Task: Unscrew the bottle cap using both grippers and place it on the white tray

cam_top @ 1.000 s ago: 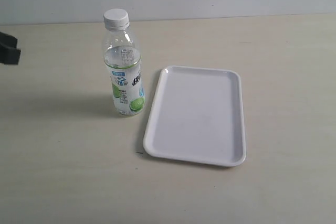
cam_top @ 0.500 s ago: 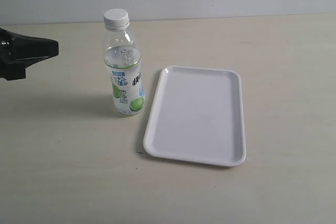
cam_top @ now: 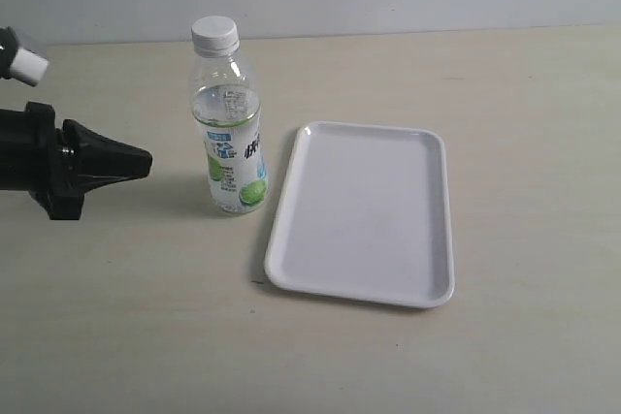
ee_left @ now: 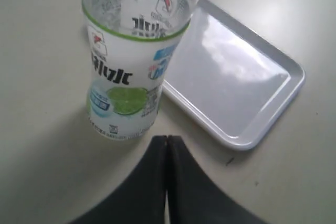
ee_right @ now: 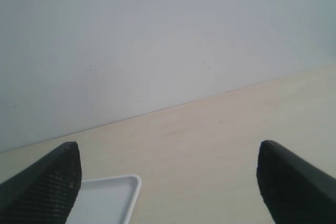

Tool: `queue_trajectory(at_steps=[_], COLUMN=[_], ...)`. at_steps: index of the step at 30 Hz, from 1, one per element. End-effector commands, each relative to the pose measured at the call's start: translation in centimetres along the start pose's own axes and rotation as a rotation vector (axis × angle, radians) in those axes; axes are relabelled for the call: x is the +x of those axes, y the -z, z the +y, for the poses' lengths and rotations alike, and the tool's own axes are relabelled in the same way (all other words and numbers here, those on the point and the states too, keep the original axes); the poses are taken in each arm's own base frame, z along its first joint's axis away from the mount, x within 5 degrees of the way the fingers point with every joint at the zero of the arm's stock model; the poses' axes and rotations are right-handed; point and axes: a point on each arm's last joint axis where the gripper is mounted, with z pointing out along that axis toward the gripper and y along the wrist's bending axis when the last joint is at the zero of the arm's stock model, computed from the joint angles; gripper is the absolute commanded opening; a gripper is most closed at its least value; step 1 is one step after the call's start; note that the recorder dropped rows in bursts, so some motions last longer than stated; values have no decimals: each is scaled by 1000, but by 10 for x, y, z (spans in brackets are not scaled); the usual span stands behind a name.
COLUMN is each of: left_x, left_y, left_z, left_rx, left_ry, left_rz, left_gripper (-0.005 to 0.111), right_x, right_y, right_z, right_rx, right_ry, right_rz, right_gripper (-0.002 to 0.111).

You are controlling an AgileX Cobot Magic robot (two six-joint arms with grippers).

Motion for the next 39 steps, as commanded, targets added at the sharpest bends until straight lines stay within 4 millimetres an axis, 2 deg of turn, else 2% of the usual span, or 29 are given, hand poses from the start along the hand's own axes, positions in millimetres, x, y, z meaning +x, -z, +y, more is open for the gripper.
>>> queue_trajectory(at_steps=[1,4,8,11,14,18,25,39], left_x=[6,6,-13,-20,-23,-33,-34,-34], left_y=[-13,-12,-4,2,2,3,4,7], left_z=[4,8,3,0,2,-7,-10,-12], left_rx=[43,72,116,102,30,83,111,126], left_ry=[-28,-111,-218,-340,-382,-338,-320,-18], left_rz=[59,118,100,162,193,100,86,89], left_gripper=[7,12,0,0,0,0,0,0], right_x=[1,1,1,1,1,1,1,1], right_y=[0,0,0,0,0,0,0,0], right_z=[0,0,0,0,0,0,0,0], right_rx=[-8,-8,-8,-8,-8,-8,-8,-8], right_ry=[11,11,11,11,11,11,11,11], right_rz=[-7,-7,-7,-7,-7,-7,-7,-7], right_gripper=[86,86,86,86,86,86,86,86])
